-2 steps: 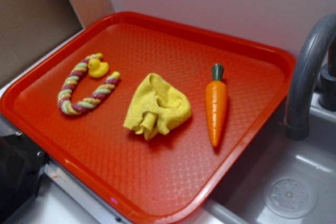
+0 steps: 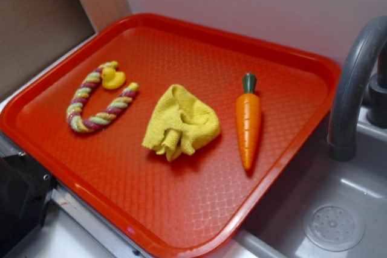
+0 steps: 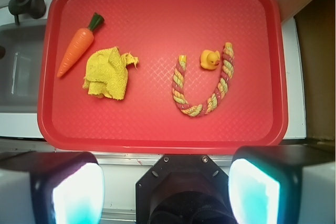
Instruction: Grab the carrot.
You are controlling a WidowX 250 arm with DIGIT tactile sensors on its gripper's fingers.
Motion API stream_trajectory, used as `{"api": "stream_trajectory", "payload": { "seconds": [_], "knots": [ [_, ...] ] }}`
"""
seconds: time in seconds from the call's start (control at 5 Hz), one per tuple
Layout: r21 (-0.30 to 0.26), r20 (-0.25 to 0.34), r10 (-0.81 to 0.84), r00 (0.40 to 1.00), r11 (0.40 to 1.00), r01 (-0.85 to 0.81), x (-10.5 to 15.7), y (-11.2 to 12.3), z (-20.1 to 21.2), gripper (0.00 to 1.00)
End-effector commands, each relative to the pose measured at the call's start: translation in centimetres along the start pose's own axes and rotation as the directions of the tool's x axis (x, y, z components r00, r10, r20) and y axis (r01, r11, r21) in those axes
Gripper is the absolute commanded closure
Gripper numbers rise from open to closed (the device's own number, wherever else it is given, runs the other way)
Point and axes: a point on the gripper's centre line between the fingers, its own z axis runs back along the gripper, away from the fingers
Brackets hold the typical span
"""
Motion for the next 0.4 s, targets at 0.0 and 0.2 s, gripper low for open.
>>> {"api": "stream_trajectory", "payload": {
  "seconds": [0.0, 0.2],
  "knots": [
    [0.016, -0.031, 0.281, 0.959, 0.96, -0.28, 4.1, -4.5, -1.9, 0.0],
    [0.013, -0.046, 0.395, 0.917, 0.919, -0.395, 7.4, -7.4, -3.9, 0.0]
  ]
}}
